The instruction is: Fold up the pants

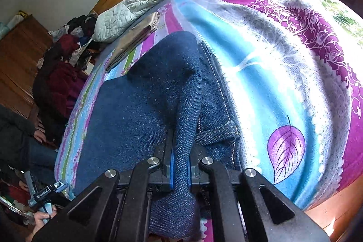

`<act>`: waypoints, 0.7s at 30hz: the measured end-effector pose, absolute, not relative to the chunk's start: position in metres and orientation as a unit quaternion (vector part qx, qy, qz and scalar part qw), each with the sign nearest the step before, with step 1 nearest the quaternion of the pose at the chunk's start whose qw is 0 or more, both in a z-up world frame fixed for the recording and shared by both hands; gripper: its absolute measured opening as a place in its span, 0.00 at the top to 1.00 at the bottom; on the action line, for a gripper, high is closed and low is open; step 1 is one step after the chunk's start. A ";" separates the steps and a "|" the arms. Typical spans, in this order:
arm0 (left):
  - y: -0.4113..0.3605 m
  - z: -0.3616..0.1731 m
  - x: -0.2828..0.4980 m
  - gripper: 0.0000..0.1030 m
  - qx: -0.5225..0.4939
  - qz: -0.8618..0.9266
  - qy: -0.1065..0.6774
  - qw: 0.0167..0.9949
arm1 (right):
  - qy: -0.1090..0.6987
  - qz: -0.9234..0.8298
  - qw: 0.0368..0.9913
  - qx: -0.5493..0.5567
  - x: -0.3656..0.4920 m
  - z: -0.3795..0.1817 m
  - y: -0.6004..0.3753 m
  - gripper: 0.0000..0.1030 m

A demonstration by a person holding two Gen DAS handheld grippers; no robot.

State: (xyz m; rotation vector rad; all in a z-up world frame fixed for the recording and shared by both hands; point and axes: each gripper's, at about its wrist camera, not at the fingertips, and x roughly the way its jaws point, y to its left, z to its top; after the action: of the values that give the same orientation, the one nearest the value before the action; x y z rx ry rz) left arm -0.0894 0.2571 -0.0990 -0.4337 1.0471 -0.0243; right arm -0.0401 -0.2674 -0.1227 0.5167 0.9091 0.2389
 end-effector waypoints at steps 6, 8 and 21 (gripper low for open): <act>0.256 -0.092 -0.096 0.31 -0.168 -0.016 0.488 0.857 | 0.379 0.032 0.880 0.283 -0.069 -0.110 -0.337 0.54; 0.258 -0.088 -0.098 0.31 -0.159 -0.018 0.477 0.864 | 0.361 0.002 0.874 0.325 -0.085 -0.113 -0.370 0.54; 0.084 -0.047 -0.027 0.47 -0.169 -0.349 0.397 0.832 | 0.372 0.229 0.853 0.285 0.062 -0.099 -0.264 0.77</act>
State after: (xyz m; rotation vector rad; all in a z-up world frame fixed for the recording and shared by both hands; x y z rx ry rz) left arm -0.0267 0.0837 -0.0472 -0.3589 0.8410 -0.7409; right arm 0.0623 -0.2641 -0.0987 0.5993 0.7834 0.4813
